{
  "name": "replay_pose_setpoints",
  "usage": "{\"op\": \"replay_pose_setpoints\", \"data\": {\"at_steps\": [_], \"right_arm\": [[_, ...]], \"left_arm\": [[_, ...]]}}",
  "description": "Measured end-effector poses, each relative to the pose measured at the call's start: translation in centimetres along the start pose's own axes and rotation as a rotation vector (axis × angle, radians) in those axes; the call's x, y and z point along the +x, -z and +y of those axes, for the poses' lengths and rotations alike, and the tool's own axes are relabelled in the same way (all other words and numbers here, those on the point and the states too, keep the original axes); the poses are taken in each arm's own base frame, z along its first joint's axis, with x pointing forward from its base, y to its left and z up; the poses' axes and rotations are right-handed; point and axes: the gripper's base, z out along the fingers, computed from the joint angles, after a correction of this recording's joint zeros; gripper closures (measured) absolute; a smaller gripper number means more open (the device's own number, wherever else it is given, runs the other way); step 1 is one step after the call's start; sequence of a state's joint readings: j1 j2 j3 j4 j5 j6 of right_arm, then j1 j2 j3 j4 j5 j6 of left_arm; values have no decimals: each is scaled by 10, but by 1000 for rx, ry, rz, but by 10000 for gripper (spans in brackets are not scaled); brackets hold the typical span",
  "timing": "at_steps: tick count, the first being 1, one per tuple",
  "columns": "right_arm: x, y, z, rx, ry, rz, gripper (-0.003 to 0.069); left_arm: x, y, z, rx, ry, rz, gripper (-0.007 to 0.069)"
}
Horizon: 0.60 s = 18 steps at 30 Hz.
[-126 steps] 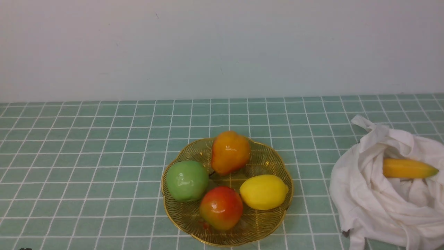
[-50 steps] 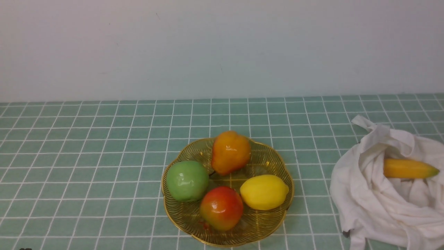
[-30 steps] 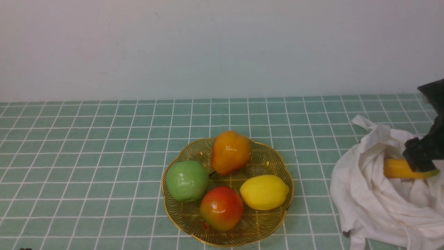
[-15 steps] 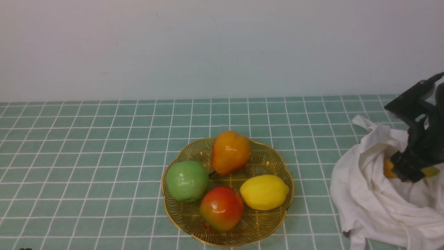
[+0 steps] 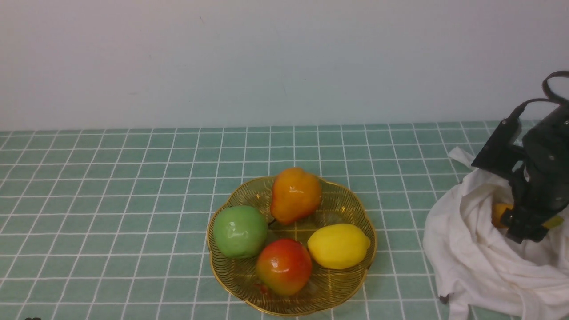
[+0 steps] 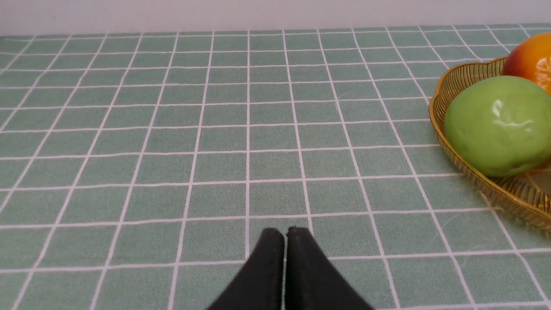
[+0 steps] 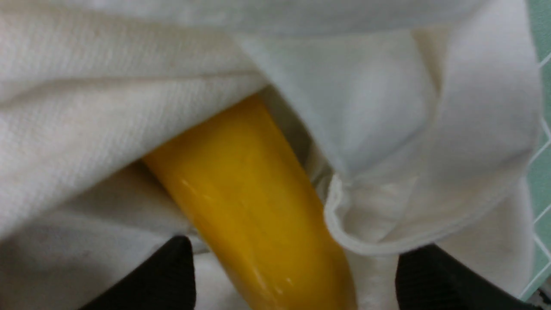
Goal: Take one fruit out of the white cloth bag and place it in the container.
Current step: 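Reach into the bag and grasp the banana with the right gripper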
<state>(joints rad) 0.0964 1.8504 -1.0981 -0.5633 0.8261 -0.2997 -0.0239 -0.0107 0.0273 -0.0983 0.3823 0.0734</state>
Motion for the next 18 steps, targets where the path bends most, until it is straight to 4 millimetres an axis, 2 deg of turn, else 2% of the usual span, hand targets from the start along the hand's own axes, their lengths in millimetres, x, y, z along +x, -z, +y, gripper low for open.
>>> {"op": "replay_pose_setpoints", "data": {"at_steps": [4,6,7,11,15,16,18], "right_arm": [[5,-3,3,-24,6,65,253],[7,-3,3,-32,5,93,372],[8,-1,3,-35,4,112,389],[9,7,0,-40,-3,172,383],[10,30,-6,-37,-35,230,383],[10,30,-6,-37,-35,230,383],[8,42,-10,-27,-108,218,383]], "left_arm": [[0,0,0,0,0,0,632],[0,0,0,0,0,0,632],[0,0,0,0,0,0,632],[0,0,0,0,0,0,632],[0,0,0,0,0,0,632],[0,0,0,0,0,0,632],[0,0,0,0,0,0,632]]}}
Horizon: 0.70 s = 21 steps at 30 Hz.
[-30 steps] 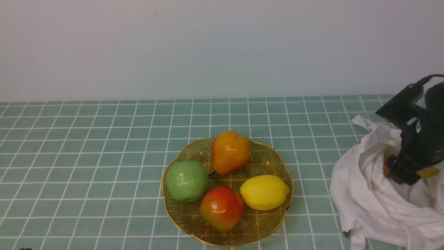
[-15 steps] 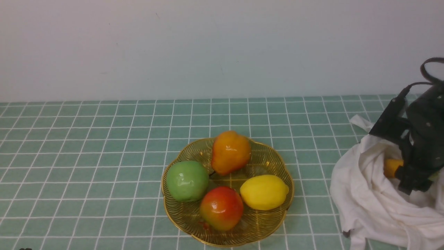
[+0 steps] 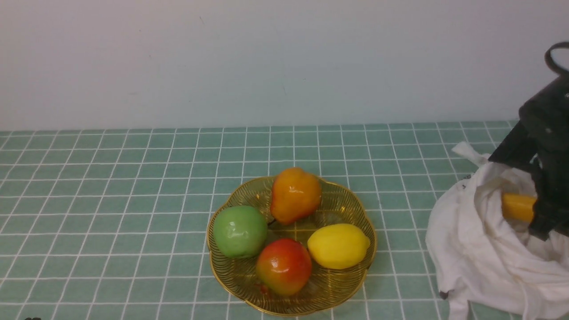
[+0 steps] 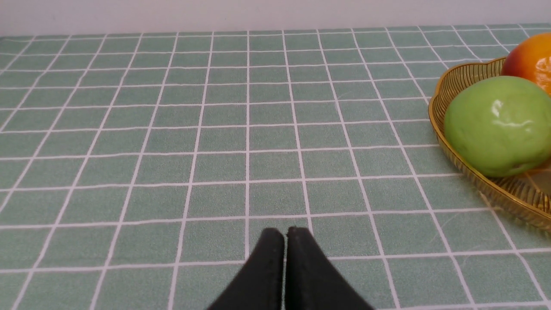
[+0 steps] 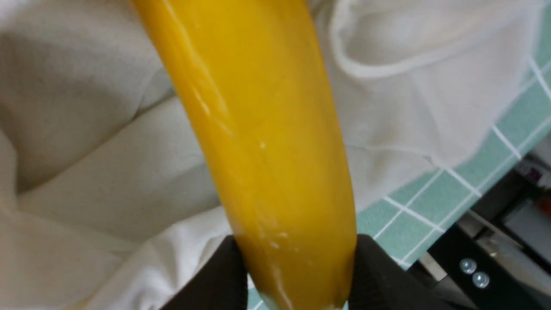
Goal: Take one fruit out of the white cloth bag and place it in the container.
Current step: 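Reach into the bag and grasp the banana with the right gripper, then take the banana out of the bag and place it in the fruit dish with the right gripper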
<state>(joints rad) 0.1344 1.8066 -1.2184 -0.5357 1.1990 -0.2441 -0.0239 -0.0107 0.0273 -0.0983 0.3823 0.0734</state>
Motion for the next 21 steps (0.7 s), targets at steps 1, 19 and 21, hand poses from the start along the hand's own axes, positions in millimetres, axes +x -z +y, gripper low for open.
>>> {"op": "replay_pose_setpoints", "data": {"at_steps": [1,19,21], "right_arm": [[0,5,-2,2,-31,-12,383],[30,7,-2,-53,-308,6,383],[38,0,-5,-59,-352,33,383]], "left_arm": [[0,0,0,0,0,0,632],[0,0,0,0,0,0,632],[0,0,0,0,0,0,632]]}}
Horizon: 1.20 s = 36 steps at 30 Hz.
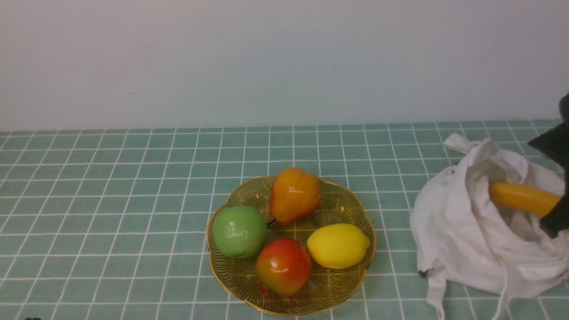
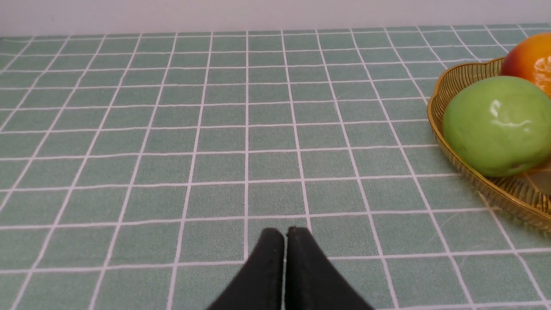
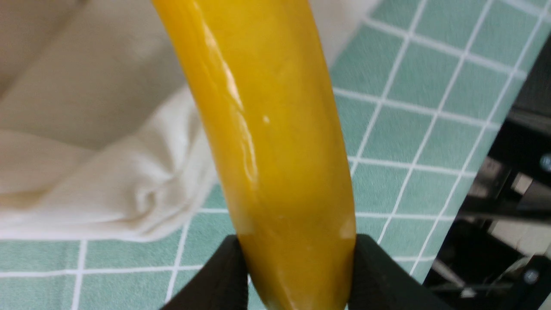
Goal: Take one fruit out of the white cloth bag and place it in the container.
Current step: 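Take the banana out of the bag and place it in the fruit dish with the right gripper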
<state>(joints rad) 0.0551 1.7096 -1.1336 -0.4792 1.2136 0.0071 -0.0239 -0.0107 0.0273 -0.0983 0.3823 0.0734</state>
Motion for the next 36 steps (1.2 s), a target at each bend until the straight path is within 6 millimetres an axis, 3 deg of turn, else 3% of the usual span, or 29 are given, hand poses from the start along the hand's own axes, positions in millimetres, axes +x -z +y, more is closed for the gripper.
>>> {"op": "replay_pose_setpoints", "data": {"at_steps": [3,7,13,18,21,24,29,33,34,36], "right_arm": [[7,-4,-9,-28,-86,15,383],[16,8,-19,-25,-145,-23,383],[40,49,-32,-7,-238,-155,383],[54,77,-21,-136,-316,-247,383],[50,91,2,-246,-268,-284,383],[42,107,38,-328,-146,-343,383],[24,126,86,-344,29,-512,383],[3,127,128,-337,166,-608,383],[-8,121,146,-319,226,-635,383],[-17,115,162,-297,283,-655,383]], "left_arm": [[0,0,0,0,0,0,632],[0,0,0,0,0,0,632],[0,0,0,0,0,0,632],[0,0,0,0,0,0,632],[0,0,0,0,0,0,632],[0,0,0,0,0,0,632],[0,0,0,0,0,0,632],[0,0,0,0,0,0,632],[0,0,0,0,0,0,632],[0,0,0,0,0,0,632]]}}
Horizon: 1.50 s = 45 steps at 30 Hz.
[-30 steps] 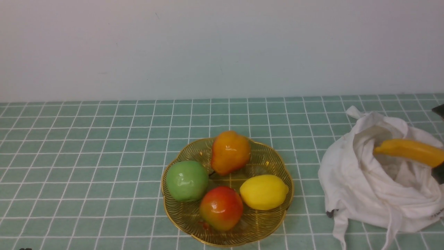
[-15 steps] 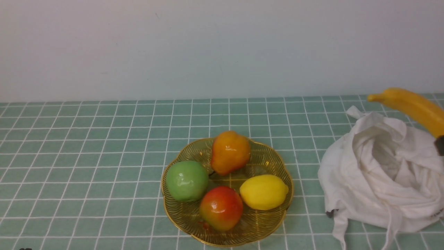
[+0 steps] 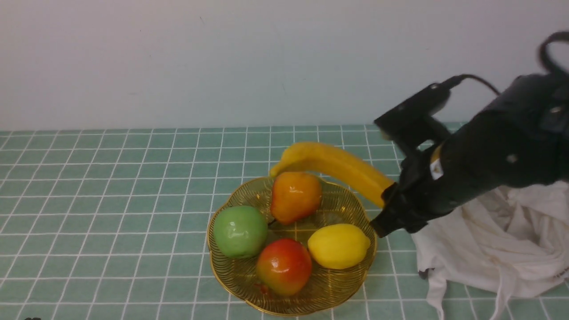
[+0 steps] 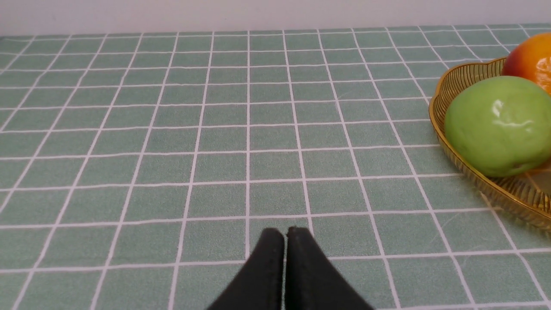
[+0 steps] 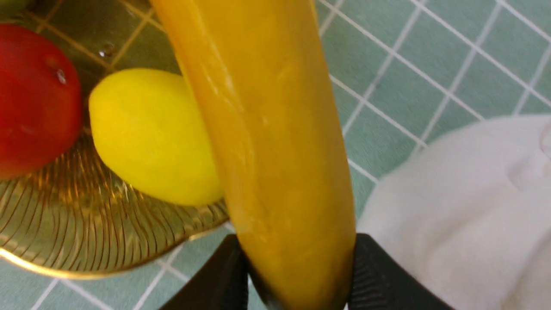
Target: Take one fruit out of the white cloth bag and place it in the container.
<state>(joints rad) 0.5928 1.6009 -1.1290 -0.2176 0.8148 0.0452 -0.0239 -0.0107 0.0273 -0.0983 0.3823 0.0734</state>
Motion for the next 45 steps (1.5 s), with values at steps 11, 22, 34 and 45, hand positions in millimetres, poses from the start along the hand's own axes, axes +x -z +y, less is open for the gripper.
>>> {"op": "replay_pose_setpoints", "data": {"at_steps": [11,22,34,45], "right_arm": [[-42,-44,7,37,90,-1,383],[-46,-61,19,11,141,28,209],[-57,-41,11,43,106,120,55],[-85,96,-10,37,-67,-81,407]], "left_arm": [[0,0,0,0,0,0,632],[0,0,0,0,0,0,632],[0,0,0,0,0,0,632],[0,0,0,0,0,0,632]]}}
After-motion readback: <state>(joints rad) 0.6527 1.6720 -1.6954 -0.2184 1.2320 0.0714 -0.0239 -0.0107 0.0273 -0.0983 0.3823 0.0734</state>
